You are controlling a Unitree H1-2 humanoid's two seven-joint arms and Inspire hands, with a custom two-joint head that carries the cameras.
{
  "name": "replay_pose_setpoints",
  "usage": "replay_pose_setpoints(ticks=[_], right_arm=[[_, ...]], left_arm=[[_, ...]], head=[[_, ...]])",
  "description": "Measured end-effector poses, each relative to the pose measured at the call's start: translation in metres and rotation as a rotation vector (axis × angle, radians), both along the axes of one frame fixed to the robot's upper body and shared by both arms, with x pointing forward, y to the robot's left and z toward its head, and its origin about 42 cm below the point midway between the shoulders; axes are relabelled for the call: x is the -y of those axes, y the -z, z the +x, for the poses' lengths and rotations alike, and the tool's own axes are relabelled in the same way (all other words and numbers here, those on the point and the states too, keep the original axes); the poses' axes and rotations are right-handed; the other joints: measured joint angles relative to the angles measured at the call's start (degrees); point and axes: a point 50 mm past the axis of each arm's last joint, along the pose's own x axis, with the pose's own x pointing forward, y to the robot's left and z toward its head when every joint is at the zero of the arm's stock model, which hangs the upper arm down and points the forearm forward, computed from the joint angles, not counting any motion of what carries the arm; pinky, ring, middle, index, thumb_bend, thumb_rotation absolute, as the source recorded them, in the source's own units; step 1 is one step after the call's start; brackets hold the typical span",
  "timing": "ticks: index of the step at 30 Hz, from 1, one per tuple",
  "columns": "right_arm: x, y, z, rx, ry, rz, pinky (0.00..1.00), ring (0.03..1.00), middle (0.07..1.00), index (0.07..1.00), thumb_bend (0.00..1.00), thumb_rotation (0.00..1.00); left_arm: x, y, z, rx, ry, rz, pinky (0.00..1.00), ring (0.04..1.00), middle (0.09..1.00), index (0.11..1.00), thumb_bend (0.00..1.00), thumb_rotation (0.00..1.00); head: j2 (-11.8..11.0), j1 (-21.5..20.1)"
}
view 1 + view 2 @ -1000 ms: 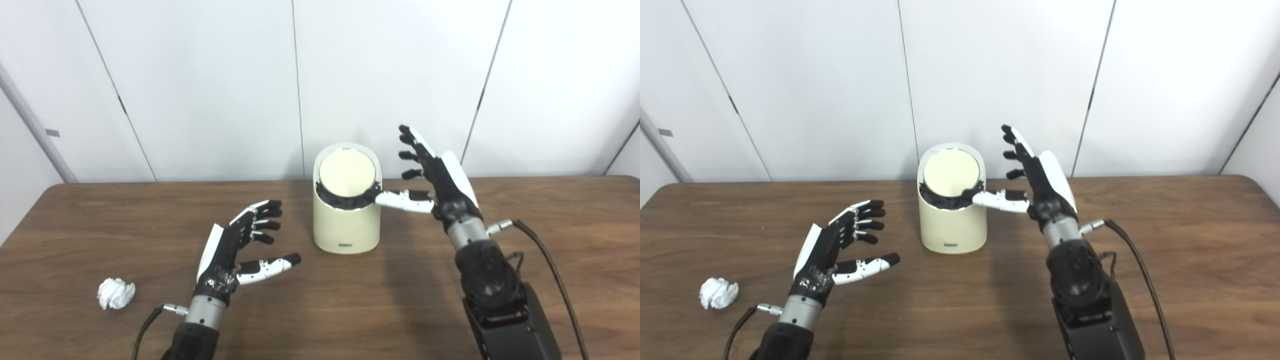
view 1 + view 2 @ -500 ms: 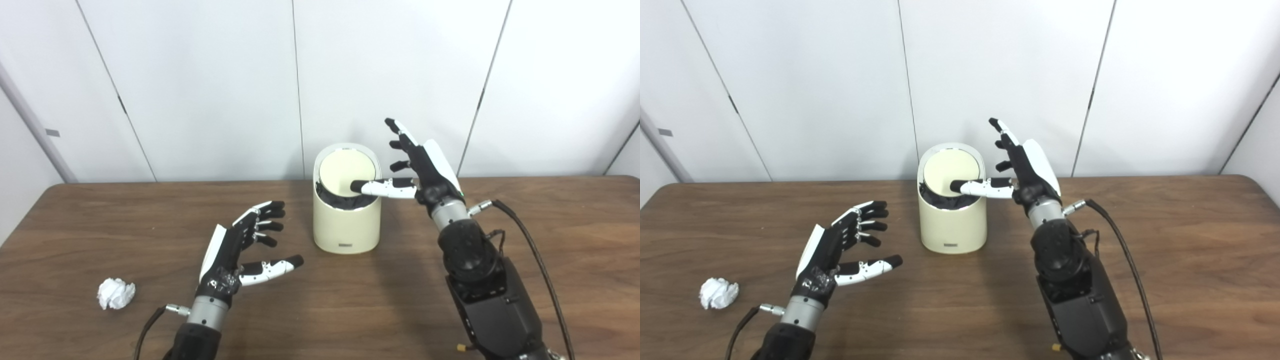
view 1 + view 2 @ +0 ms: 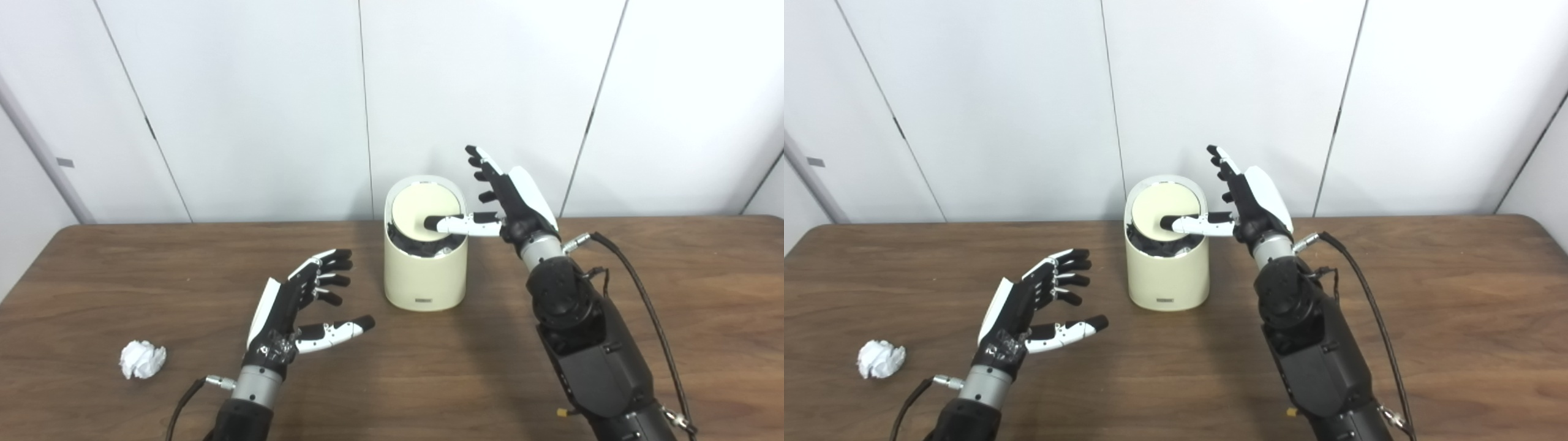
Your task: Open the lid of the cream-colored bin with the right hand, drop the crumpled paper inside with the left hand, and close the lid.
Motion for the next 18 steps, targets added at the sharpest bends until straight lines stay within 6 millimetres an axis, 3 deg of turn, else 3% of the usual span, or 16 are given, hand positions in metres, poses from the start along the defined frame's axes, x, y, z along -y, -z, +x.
replay_pose_setpoints(ticks=[18], right_arm=[[-0.0104, -0.0012, 0.0076, -0.007, -0.017, -0.035, 0.62, 0.84, 0.926, 0.951, 0.89, 0.34]], left_arm=[[0.0, -0.0005, -0.0043, 0.001, 0.0, -0.002, 0.6, 0.717, 0.784, 0.806, 0.77, 0.08]], head=[[0.4, 0.4]])
